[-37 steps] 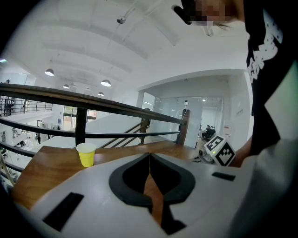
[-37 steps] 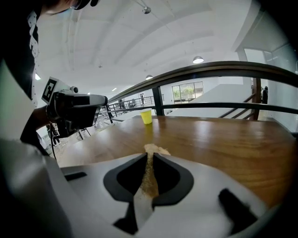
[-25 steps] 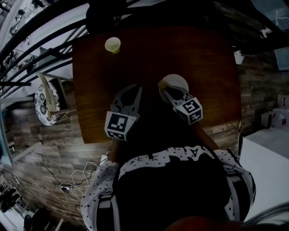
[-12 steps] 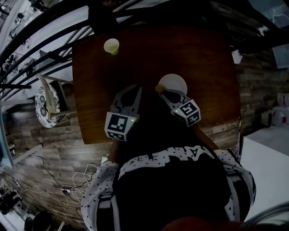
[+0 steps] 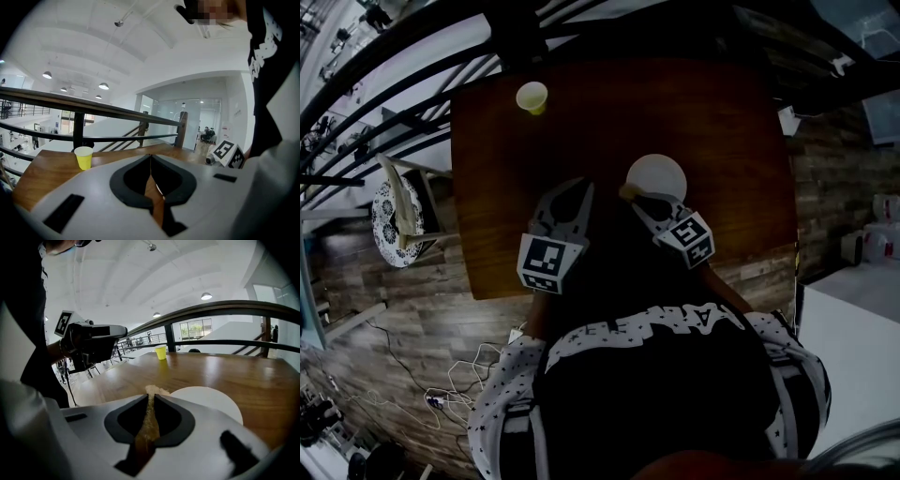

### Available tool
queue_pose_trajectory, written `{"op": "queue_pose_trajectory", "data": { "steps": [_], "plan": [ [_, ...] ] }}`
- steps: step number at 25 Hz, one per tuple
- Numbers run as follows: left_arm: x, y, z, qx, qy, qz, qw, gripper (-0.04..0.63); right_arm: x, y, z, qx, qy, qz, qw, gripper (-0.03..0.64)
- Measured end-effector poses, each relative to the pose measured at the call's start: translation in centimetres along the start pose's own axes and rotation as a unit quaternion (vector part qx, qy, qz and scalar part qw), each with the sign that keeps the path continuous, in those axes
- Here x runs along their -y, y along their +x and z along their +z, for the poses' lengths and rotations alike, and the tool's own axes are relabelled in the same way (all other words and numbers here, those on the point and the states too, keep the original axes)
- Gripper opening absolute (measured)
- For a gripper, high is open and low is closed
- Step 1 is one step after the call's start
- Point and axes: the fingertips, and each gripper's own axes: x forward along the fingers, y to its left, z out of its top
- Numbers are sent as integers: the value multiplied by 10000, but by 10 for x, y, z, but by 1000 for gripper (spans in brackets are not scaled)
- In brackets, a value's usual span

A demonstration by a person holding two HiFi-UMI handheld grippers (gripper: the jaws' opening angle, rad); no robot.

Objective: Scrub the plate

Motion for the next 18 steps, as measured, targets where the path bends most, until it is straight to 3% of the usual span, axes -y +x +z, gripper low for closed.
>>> {"op": "queue_pose_trajectory", "data": {
  "steps": [18],
  "plan": [
    [7, -4, 2, 52, 59, -69, 9999, 14, -16, -6, -6, -33, -71, 133, 9999, 49]
  ]
}}
